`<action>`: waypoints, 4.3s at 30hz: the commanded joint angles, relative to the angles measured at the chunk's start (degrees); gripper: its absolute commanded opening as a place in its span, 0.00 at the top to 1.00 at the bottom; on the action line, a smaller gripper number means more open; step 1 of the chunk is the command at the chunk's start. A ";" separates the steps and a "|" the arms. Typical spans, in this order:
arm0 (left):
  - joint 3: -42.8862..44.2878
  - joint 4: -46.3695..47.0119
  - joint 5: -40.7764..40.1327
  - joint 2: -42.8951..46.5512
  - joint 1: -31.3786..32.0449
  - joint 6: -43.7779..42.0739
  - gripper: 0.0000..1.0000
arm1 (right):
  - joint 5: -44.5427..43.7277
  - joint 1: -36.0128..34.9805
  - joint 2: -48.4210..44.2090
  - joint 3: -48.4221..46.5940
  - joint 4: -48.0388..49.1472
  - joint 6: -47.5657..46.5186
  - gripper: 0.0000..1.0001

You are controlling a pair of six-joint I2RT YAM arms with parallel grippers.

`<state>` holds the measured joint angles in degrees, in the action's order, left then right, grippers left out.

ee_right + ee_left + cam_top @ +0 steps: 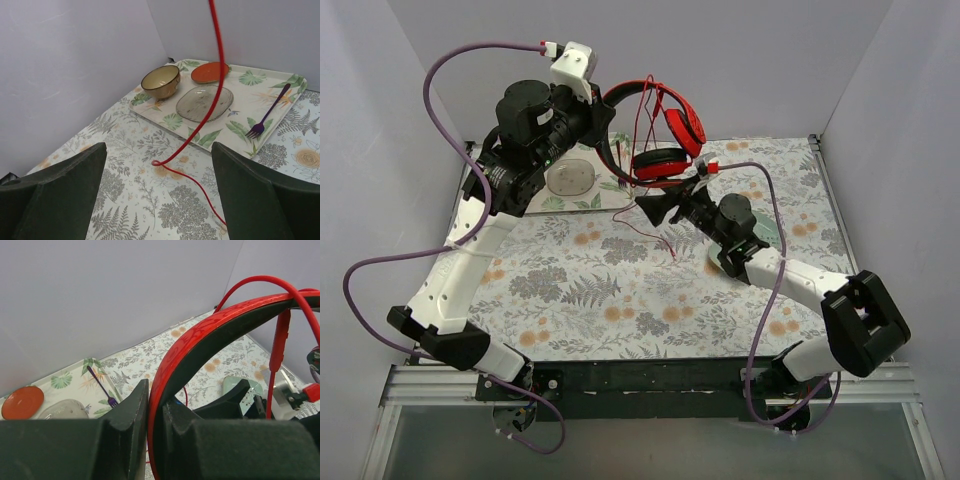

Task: Wrap the headphones

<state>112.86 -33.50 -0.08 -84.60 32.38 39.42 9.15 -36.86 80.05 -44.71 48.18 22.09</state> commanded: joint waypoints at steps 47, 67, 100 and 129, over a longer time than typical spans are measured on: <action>-26.19 -11.94 30.56 12.87 0.05 -18.24 1.00 | -9.50 30.27 -11.06 -16.11 -26.02 -10.39 0.99; -22.96 -6.77 32.42 15.16 0.05 -6.13 1.00 | 10.27 38.09 -6.23 -17.34 -30.51 -9.79 0.99; 1.66 7.83 -1.94 5.58 -0.04 11.73 1.00 | 4.57 -3.04 22.52 -8.64 3.32 10.96 0.77; -18.77 36.27 -27.07 2.51 -8.74 -13.70 1.00 | -1.67 -26.59 11.80 -18.91 -43.33 -11.26 0.99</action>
<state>101.25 -15.18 -20.56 -82.63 24.77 36.99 12.08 -59.83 95.20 -59.11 15.27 16.03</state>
